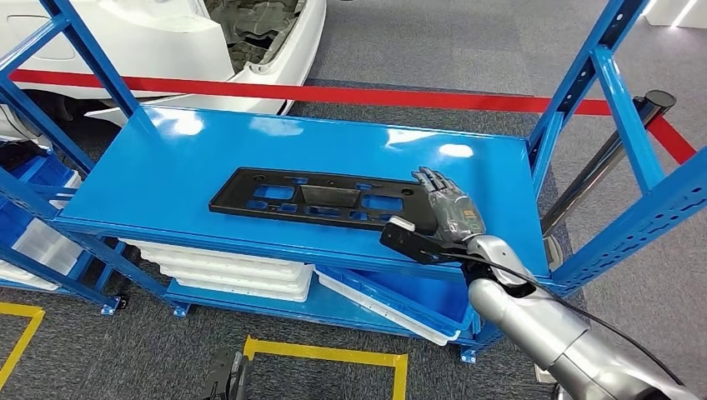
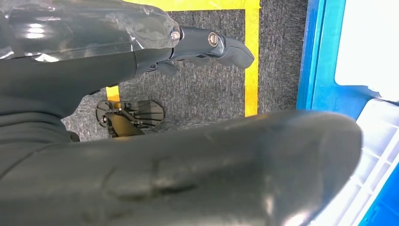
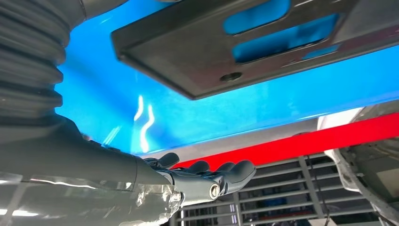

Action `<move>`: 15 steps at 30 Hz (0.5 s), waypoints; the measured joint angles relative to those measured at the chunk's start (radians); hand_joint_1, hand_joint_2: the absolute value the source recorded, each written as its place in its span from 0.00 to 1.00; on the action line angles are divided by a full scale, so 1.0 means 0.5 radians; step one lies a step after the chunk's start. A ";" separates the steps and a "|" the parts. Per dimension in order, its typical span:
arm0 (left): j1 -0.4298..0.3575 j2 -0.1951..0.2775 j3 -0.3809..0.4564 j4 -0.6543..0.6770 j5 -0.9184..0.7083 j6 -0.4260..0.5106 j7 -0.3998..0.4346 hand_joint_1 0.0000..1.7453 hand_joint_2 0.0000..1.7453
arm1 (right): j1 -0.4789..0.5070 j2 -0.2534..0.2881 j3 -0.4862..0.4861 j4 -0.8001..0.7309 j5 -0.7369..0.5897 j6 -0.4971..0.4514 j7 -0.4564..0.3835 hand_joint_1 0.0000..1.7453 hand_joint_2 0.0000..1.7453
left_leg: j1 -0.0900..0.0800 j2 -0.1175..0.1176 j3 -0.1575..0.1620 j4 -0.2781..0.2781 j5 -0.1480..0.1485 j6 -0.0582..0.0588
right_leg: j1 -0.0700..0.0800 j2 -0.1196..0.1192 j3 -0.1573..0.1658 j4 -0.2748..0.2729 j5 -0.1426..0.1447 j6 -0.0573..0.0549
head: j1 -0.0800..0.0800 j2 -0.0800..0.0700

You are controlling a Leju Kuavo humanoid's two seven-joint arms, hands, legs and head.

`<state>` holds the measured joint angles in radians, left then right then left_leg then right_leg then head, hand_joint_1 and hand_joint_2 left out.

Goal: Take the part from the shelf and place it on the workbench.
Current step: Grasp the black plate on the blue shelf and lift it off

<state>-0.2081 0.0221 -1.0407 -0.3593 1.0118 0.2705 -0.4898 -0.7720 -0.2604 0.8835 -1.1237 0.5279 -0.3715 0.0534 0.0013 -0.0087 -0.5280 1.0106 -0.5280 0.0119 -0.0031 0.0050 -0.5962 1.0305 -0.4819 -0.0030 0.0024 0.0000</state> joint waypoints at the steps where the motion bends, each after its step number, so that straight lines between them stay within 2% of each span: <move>1: 0.000 0.000 0.000 0.000 -0.001 0.000 0.000 0.00 0.00 | -0.003 0.013 0.001 0.013 -0.015 0.003 -0.011 0.00 1.00 | 0.000 0.000 0.000 0.000 0.000 0.000 | 0.000 0.000 0.000 0.000 0.000 0.000 | 0.000 0.000; 15: 0.002 0.000 0.000 0.000 -0.024 0.004 0.002 0.00 0.00 | -0.086 0.155 0.051 0.231 -0.117 0.122 -0.077 0.00 1.00 | 0.000 0.000 0.000 0.000 0.000 0.000 | 0.000 0.000 0.000 0.000 0.000 0.000 | 0.002 0.000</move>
<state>-0.2069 0.0221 -1.0407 -0.3593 0.9996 0.2724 -0.4887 -0.8152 -0.1829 0.9091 -1.0083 0.4695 -0.3102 0.0148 0.0013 -0.0087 -0.5280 1.0106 -0.5279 0.0119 -0.0032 0.0050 -0.5962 1.0304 -0.4819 -0.0029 0.0036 0.0000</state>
